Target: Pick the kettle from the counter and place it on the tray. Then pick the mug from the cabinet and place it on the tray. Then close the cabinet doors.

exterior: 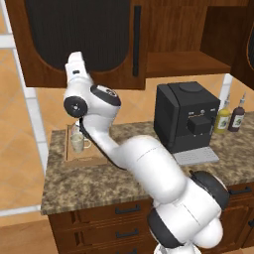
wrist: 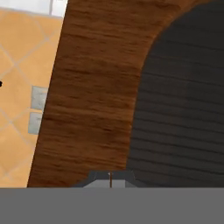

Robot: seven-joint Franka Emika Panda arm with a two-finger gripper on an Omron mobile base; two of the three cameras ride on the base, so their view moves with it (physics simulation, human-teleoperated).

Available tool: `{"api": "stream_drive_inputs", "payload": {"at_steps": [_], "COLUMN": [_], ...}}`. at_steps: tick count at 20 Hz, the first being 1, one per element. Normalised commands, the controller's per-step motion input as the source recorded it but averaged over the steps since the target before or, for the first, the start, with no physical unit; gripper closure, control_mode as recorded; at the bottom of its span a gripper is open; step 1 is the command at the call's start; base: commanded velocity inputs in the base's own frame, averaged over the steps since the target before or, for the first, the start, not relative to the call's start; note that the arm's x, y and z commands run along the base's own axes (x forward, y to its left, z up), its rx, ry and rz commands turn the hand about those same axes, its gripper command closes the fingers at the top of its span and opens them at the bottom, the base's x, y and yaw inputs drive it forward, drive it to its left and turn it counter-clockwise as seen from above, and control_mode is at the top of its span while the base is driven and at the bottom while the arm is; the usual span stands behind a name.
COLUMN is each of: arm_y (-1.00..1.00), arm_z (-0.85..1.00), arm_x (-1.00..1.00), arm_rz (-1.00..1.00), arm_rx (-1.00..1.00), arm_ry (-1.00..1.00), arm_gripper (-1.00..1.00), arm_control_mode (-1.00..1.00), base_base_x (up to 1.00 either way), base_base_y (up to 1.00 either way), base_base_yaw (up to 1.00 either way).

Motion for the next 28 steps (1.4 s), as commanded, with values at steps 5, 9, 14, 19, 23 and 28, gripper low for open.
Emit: {"api": "stream_drive_inputs", "payload": {"at_steps": [5, 9, 14, 19, 23, 28], "arm_y": [-0.45, -0.15, 0.00, 0.00, -0.10, -0.29], "arm_z": [-0.01, 0.01, 0.02, 0.06, 0.00, 0.01], "arm_x": [0.84, 0.72, 0.58, 0.45, -0.01, -0.54], "arm_rz": [0.35, 0.24, 0.03, -0.01, -0.05, -0.05], "arm_rx": [0.11, 0.10, 0.10, 0.04, 0.01, 0.01], "arm_ry": [0.04, 0.00, 0.02, 0.24, 0.16, -0.02], "arm_gripper": [1.00, 1.00, 1.00, 1.00, 1.00, 1.00], "arm_control_mode": [-1.00, -1.00, -1.00, -1.00, -1.00, -1.00], "base_base_x": [0.00, 0.00, 0.00, 0.00, 0.00, 0.00], "base_base_y": [0.00, 0.00, 0.00, 0.00, 0.00, 0.00], "base_base_yaw": [0.00, 0.00, 0.00, 0.00, 0.00, 0.00]}}
